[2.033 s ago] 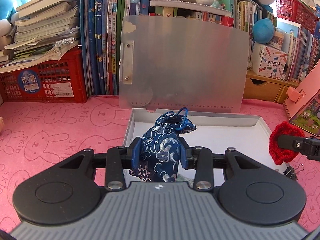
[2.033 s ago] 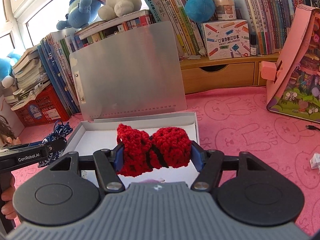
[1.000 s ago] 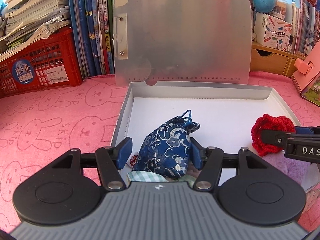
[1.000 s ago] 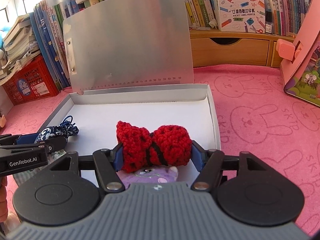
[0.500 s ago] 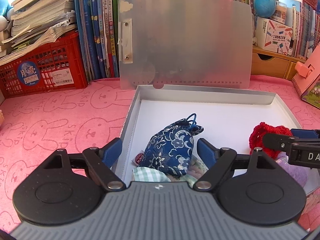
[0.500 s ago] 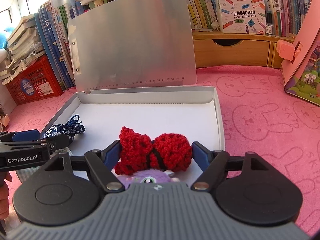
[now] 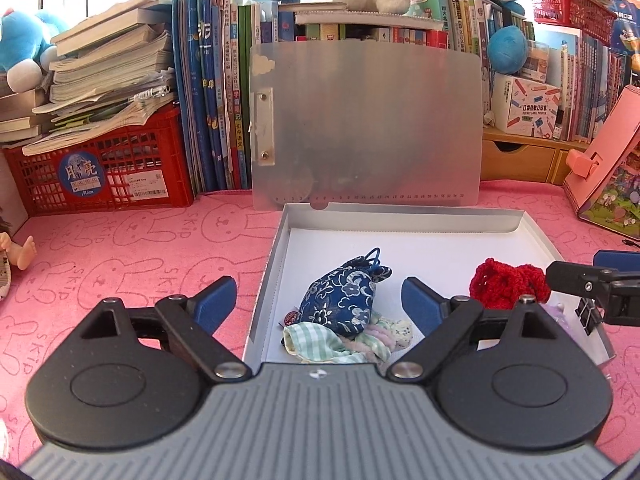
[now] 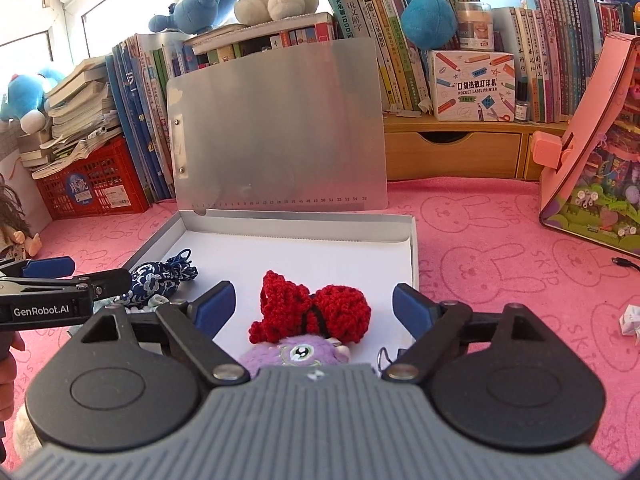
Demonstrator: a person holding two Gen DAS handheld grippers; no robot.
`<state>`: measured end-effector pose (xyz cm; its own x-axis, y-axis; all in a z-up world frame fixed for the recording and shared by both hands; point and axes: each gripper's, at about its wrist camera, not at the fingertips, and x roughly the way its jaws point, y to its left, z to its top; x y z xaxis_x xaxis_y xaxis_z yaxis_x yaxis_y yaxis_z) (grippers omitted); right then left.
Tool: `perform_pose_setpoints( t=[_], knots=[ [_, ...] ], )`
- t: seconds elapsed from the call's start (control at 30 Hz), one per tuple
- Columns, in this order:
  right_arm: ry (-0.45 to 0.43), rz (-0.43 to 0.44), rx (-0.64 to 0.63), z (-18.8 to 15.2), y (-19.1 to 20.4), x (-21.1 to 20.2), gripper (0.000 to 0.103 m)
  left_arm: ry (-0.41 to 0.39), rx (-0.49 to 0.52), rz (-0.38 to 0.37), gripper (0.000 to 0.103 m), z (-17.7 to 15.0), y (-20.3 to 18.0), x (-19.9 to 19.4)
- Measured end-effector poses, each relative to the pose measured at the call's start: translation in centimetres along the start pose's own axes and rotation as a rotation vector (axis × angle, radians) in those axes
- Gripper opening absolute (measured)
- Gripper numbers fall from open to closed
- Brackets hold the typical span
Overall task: Organize objects
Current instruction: 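Open both tools to release the pouch and bow into the box, then move the left tool toward the white fluffy ball while the right tool approaches a black lid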
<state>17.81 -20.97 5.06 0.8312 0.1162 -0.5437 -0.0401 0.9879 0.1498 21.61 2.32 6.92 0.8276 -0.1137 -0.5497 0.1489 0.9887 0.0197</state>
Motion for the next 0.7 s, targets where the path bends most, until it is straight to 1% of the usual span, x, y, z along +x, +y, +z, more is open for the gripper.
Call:
perform_pose_setpoints(
  t=[0.17,0.27,0.33,0.47,0.7],
  knots=[
    [-0.035,0.016,-0.004,-0.6,-0.3,-2.4,0.094,-0.046,-0.004,-0.017,0.094,-0.4,0.0,-3.0],
    [-0.056,0.021,-0.015,-1.1,-0.3,-3.8,0.098,-0.076,-0.001,-0.028,0.094,-0.8,0.0,-4.9],
    [-0.073,0.025,-0.020,-1.6,-0.3,-4.7,0.103,-0.091,0.004,-0.040,0.094,-1.2,-0.1,-6.1],
    [-0.102,0.023,-0.054,-2.7,0.0,-6.6,0.103,-0.100,0.016,-0.057,0.095,-2.3,-0.2,-8.1],
    [-0.135,-0.012,-0.129,-5.2,0.4,-9.0,0.103,-0.109,0.049,-0.044,0.096,-5.8,-0.5,-10.6]
  ],
)
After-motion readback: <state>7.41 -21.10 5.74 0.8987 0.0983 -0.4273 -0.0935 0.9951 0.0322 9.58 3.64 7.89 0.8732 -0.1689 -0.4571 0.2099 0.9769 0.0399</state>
